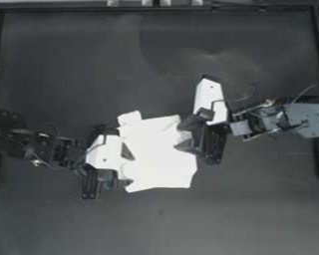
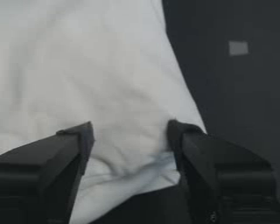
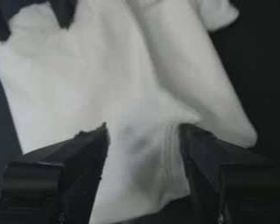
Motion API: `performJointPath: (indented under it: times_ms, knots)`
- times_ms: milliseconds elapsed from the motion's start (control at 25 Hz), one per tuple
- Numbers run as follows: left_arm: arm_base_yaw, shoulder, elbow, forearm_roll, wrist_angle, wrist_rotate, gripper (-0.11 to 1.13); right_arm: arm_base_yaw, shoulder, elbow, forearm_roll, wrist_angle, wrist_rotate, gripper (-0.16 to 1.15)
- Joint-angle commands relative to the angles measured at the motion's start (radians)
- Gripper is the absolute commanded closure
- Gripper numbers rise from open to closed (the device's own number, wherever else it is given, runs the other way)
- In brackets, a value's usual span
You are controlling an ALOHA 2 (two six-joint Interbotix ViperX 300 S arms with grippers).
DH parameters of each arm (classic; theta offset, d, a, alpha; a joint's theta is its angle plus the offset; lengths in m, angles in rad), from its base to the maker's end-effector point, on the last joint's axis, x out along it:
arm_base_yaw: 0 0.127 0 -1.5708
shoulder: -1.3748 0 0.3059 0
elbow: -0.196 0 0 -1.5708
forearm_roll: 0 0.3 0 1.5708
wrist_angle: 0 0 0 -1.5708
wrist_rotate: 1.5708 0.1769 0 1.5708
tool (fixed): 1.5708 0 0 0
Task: Fold shirt
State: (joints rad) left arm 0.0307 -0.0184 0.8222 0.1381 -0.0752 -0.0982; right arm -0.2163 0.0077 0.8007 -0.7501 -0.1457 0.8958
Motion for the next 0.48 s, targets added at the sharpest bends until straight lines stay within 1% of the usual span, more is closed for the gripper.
performJointPath:
  times_ms: [40,360,480]
  knots:
    - [0.014,-0.094,-0.026,0.006,-0.002,0.003,0.14,-0.002,-0.074,-0.008,-0.006,0.021,-0.002,0.13]
    - [0.028,-0.167,-0.026,0.012,-0.002,0.003,0.14,-0.002,-0.172,0.017,-0.012,0.06,-0.002,0.13]
    - [0.034,-0.202,-0.023,0.014,0.02,0.003,0.14,0.003,-0.221,0.029,-0.012,0.071,-0.002,0.13]
